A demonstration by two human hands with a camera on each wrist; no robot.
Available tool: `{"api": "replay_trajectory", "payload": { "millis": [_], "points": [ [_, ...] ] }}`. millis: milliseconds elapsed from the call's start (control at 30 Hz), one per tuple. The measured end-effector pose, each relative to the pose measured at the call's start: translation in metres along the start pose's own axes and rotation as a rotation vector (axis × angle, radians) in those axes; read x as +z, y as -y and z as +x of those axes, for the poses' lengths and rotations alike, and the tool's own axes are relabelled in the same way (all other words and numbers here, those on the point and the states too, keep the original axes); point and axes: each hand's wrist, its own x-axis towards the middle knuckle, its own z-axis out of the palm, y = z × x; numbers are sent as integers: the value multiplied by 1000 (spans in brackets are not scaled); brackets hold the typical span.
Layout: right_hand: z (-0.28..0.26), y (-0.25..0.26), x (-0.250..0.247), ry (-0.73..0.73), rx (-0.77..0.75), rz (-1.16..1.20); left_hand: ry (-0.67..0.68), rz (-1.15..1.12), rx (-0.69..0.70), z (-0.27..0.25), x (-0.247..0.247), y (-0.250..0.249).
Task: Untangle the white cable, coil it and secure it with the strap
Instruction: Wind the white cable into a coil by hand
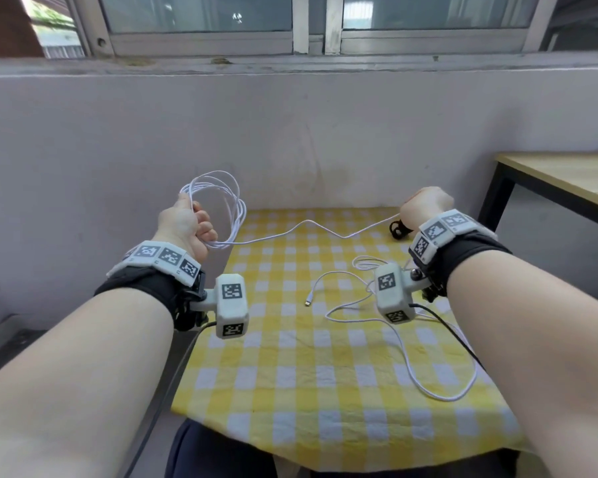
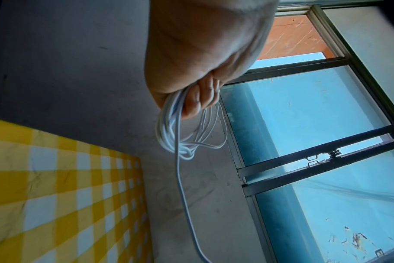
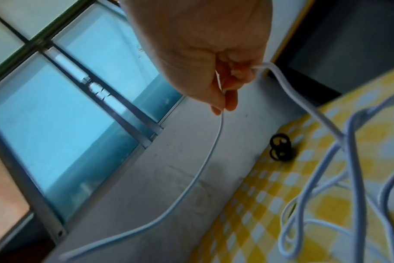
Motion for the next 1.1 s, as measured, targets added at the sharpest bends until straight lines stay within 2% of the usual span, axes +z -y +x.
{"api": "replay_trajectory", "payload": {
  "millis": [67,167,233,333,400,500,567,633,733,867,1033,1100],
  "points": [
    [-8,7,-1,-27,-33,-173,7,-10,-6,-2,0,1],
    [-18,24,13,101,-138,-237,92,1,-36,-8,11,7],
    [-19,34,27,206,-227,-109,166,22,-55,-15,22,10],
    [-42,55,40,379,-396,233,268,42,-71,-25,37,16],
    [-60,65,42,578,-451,302,319,31,-75,-29,43,18],
    [-73,66,44,951,-392,287,334,-26,-86,-30,48,17],
    [-75,62,45,1071,-352,343,323,-77,-91,-28,47,15],
    [-72,59,47,1082,-346,351,311,-115,-94,-25,44,13],
    [-68,56,50,1039,-392,212,319,-154,-120,-20,40,15],
    [-64,52,56,1168,-413,108,380,-185,-161,-20,45,18],
    [-55,43,55,1252,-431,97,441,-99,-173,-17,46,15],
    [-50,37,53,1197,-378,150,460,-35,-191,-13,42,14]
  ]
}}
